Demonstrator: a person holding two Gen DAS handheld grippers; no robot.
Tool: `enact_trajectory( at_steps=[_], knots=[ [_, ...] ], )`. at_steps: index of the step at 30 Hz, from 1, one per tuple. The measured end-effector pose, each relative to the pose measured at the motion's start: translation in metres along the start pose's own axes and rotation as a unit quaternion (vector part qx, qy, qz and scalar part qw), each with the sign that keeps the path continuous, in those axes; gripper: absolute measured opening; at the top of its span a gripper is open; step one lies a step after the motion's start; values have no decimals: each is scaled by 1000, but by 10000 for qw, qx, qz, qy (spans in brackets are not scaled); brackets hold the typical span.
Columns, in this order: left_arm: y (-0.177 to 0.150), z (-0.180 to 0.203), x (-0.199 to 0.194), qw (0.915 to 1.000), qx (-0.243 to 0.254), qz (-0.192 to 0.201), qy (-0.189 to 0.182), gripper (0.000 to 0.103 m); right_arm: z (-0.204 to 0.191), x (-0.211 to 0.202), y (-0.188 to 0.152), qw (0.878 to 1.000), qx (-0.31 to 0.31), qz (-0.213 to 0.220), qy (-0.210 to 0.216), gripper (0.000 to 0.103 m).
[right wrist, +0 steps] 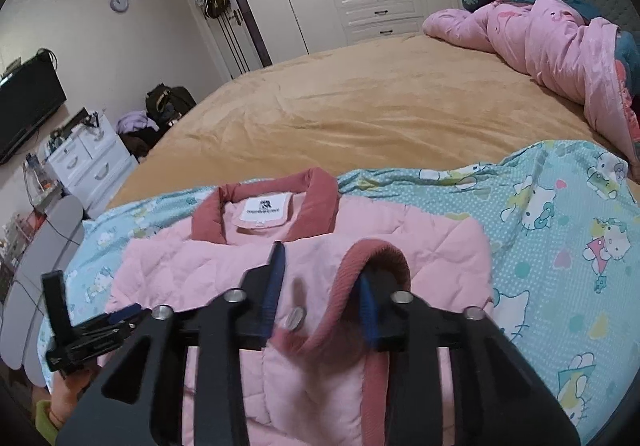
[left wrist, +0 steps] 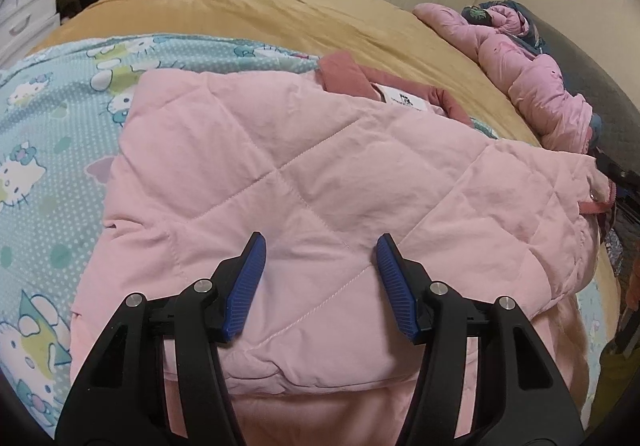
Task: Fold large clothes
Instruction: 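Grasp the cuff with the right tool while the left tool releases it, then open the right tool on the cuff and raise both tools above the coat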
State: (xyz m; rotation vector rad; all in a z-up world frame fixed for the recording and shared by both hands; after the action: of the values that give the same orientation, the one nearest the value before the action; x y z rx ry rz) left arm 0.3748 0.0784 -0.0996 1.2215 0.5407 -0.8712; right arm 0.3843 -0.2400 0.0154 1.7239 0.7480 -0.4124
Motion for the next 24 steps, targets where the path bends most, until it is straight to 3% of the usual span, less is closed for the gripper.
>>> enact_trajectory(
  at_steps=[2,4,6,9,15,21,24],
  knots=[
    [-1,-1,2,10000,-27,17,11,50,-1,-15,1,9992,-33,303,-271,55],
    [-2,0,2,10000,-5,31,52,50,-6,-29,3,9961,-146,630,-608,58],
    [-2,2,2,10000,12,28,82,50,-19,-34,3,9939,-374,788,-680,62],
    [-2,2,2,10000,6,26,72,50,-42,-17,-3,9961,-706,419,-333,68],
    [-3,2,2,10000,-4,31,46,50,-84,39,-32,9908,-1220,-578,-131,74],
    [-4,3,2,10000,-1,27,50,50,-77,89,-65,9825,-1153,-1405,-400,85],
    [-5,3,2,10000,1,10,34,50,-70,103,-81,9834,-1021,-1458,-347,89]
  ],
)
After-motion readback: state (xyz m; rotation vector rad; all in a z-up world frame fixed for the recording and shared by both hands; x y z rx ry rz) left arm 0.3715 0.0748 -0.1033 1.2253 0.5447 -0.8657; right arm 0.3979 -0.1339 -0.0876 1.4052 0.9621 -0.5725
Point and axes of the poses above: each gripper's, at about its wrist camera, not at the fingertips, and x roughly the way its jaws point, z to its right, y to its top, the point moved 3 cm from there along x, roughly the way its jaws point, and after that the axes turned 1 degree about -z, right-handed, at the moved point
